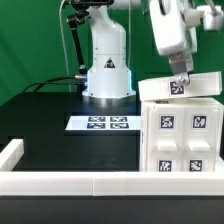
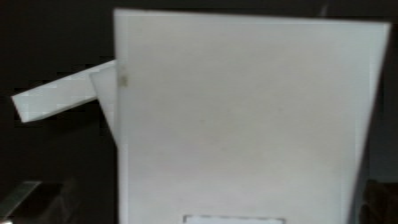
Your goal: Assemble cabinet
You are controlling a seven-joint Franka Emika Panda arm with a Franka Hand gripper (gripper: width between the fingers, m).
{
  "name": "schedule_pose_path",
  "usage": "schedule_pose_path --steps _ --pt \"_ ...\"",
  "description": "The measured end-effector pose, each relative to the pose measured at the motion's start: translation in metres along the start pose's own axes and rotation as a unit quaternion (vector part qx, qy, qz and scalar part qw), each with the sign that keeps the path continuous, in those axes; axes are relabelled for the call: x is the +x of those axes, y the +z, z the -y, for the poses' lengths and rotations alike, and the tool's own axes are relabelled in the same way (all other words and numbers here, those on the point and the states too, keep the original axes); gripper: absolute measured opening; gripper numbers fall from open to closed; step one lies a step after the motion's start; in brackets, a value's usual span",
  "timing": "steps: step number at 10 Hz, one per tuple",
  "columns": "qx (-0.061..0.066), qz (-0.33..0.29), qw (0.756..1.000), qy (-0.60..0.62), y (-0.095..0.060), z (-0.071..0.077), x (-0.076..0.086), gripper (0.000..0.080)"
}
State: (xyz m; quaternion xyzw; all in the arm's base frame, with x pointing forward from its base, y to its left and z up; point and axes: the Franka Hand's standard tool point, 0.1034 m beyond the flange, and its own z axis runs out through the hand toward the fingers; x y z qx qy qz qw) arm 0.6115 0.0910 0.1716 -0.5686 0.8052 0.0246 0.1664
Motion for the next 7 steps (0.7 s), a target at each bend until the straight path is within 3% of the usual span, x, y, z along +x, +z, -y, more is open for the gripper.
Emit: schedule_pose_path --steps 3,6,7 --pt "0.016 0.018 1.0 -0.016 -0.0152 0.0072 -0.0077 0.0797" --pt "0.011 0.013 0.998 -0.065 -0.0113 0.0048 -0.0077 0.0797" --pt "0.004 0.0 0.986 -0.167 -0.0117 0.0049 -0.0126 0.0797"
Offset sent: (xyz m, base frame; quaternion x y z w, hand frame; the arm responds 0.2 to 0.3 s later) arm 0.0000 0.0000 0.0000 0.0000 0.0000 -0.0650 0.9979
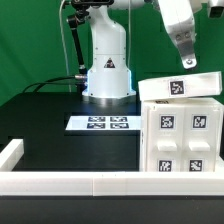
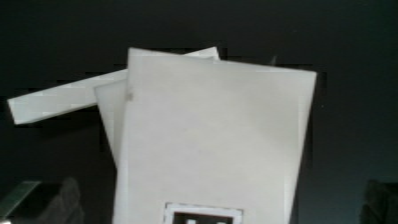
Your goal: Assemble cabinet
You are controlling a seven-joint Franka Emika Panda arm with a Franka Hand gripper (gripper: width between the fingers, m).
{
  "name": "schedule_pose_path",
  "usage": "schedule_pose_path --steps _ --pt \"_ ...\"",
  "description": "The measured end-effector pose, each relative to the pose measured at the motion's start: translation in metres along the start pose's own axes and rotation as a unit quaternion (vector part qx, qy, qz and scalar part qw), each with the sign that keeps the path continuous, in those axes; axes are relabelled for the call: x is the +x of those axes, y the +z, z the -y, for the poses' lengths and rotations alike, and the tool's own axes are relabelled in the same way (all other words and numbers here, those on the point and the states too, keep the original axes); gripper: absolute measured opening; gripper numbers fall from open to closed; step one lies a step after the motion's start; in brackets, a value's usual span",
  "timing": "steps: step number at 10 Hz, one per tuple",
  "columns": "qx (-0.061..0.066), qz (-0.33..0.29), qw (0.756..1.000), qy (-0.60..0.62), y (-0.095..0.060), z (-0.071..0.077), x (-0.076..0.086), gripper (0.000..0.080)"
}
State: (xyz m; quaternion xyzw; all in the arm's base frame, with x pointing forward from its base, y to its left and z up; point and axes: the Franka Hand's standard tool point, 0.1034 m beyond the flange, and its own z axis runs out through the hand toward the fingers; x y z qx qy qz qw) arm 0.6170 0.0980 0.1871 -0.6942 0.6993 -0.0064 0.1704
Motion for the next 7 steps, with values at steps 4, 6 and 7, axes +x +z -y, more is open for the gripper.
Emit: schedule_pose_path --steps 4,6,7 --pt "0.004 -0.002 0.978 -0.211 -0.0034 0.0052 -0.0035 0.0797" --pt "0.004 -0.002 0.961 -0.278 -0.0032 0.005 -0.0032 0.0797" --pt "0.004 -0.002 0.954 -0.301 -0.0031 0.005 -0.0032 0.0797"
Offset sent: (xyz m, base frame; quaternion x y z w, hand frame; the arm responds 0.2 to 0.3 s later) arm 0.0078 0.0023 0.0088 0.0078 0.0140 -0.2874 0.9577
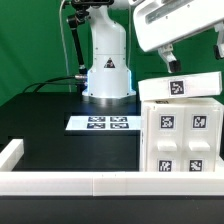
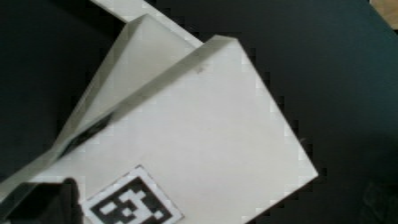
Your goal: Assemble cabinet
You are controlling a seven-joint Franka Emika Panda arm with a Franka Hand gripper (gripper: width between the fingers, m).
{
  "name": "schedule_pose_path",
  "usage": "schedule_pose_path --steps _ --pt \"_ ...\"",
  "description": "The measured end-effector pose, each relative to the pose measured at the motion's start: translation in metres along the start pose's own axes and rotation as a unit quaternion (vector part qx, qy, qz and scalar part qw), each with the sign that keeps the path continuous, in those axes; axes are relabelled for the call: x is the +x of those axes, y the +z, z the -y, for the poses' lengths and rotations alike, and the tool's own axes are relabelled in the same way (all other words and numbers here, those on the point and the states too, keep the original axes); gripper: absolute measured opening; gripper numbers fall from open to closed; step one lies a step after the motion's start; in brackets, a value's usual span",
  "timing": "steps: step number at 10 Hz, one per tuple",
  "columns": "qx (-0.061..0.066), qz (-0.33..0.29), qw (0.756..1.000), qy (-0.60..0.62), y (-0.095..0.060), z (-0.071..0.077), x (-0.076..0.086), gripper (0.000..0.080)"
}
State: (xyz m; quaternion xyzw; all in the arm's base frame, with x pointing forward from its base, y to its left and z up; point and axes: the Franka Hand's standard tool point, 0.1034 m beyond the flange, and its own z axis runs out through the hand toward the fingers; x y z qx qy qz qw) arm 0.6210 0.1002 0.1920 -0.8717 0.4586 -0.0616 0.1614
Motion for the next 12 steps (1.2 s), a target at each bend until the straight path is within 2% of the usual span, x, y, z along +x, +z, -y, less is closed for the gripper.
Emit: schedule_pose_path --steps 2,3,4,6,10,12 --pt "-0.005 -0.008 0.991 -0.135 0.0002 -0.0008 0.0008 0.0797" --pt "-0.013 -0.012 0.972 -0.236 0.0006 -0.0008 -0.0003 0.0797" --pt "-0.013 -0.011 0.958 -0.287 0.0008 0.0004 -0.0023 0.0797" --pt "-0.019 -0.007 0.91 -0.414 0.001 0.0 -0.0012 0.0797" --pt "-0.022 0.0 0.861 -0.507 0.0013 -0.0025 0.0026 0.0797" --pt "-0.026 0.004 0.798 -0.602 0.0018 -0.0038 0.0027 0.0797"
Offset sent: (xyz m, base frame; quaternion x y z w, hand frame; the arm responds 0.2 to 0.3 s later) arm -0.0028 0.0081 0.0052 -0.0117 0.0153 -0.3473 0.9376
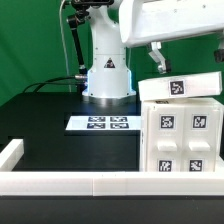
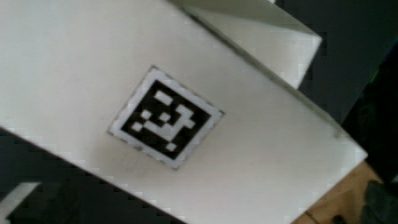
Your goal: Assemble cabinet
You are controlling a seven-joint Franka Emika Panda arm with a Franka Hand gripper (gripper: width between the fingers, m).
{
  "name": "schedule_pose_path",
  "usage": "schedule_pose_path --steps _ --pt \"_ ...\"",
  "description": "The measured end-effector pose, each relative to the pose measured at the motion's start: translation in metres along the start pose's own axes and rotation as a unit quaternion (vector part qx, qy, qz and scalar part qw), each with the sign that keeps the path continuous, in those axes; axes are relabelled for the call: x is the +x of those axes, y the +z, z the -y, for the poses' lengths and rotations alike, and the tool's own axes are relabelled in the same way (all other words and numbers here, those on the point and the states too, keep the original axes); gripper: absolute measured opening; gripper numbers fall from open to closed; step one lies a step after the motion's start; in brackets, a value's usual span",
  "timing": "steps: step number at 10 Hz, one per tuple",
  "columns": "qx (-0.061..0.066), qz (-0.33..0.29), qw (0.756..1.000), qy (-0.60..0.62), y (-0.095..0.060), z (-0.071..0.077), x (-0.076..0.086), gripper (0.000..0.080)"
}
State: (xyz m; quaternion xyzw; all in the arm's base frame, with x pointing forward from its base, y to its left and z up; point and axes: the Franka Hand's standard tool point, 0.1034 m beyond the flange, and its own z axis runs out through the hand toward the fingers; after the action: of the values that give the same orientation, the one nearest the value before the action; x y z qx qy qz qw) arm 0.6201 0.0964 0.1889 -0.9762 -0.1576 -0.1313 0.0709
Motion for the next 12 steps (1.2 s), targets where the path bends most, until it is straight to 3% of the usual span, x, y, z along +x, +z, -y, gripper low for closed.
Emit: schedule_pose_path --steps 6,12 --pt "-0.006 0.014 0.972 -0.233 0.005 -0.002 -0.005 0.0797" --pt "0.0 0.031 0.966 -0.256 0.025 -0.006 -0.019 0.0797"
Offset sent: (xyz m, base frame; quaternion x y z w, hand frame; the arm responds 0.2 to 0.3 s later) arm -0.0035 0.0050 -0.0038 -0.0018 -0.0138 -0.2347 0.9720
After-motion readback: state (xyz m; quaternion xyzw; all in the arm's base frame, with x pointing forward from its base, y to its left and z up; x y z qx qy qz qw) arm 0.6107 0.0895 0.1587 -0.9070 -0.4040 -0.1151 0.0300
